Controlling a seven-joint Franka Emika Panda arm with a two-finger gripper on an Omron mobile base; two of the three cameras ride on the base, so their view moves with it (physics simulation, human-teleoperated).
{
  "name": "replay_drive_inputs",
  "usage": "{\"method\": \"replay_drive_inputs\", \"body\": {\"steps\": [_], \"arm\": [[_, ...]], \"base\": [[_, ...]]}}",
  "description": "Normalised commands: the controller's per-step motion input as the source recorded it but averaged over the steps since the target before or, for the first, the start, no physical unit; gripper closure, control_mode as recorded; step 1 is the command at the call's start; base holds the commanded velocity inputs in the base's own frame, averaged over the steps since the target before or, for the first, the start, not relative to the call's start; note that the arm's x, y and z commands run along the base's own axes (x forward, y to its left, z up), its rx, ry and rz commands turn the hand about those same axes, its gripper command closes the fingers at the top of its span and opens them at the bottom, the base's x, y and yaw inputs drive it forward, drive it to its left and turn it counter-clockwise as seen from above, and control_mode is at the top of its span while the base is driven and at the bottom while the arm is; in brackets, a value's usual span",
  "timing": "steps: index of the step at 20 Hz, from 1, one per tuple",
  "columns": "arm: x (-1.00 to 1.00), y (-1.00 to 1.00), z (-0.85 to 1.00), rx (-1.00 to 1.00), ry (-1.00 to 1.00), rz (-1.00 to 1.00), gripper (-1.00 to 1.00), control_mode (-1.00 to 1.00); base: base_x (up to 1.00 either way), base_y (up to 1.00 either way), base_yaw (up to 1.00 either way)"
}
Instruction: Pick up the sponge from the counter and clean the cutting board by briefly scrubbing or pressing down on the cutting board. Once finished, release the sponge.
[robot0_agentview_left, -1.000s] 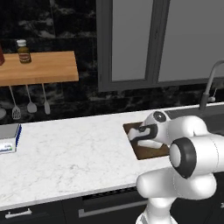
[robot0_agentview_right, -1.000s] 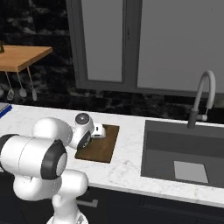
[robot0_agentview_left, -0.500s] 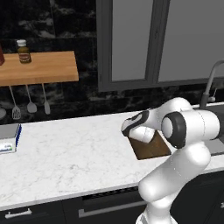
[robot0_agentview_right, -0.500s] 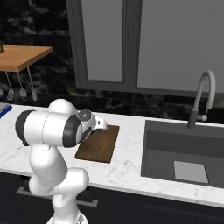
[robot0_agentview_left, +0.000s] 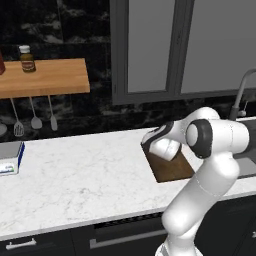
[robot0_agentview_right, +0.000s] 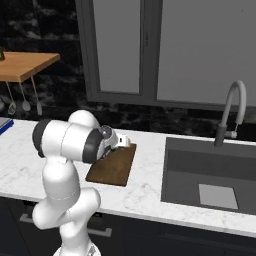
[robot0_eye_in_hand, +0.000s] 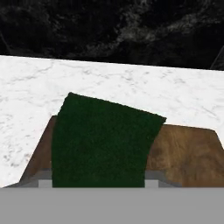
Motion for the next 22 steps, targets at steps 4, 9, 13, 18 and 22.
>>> {"method": "replay_drive_inputs", "body": {"steps": [4,9,13,18,22], "arm": [[0.08,-0.73,0.00,0.00,-0.01,-0.06,1.00,-1.00],[0.40,-0.45,0.00,0.02,0.00,-0.05,1.00,-1.00],[0.45,-0.11,0.00,0.00,0.00,-0.02,1.00,-1.00],[-0.18,-0.30,-0.12,0.00,0.00,0.00,1.00,-1.00],[-0.94,-0.42,-0.38,0.00,0.00,0.00,1.00,-1.00]], "base": [[0.00,0.00,0.00],[0.00,0.00,0.00],[0.00,0.00,0.00],[0.00,0.00,0.00],[0.00,0.00,0.00]]}}
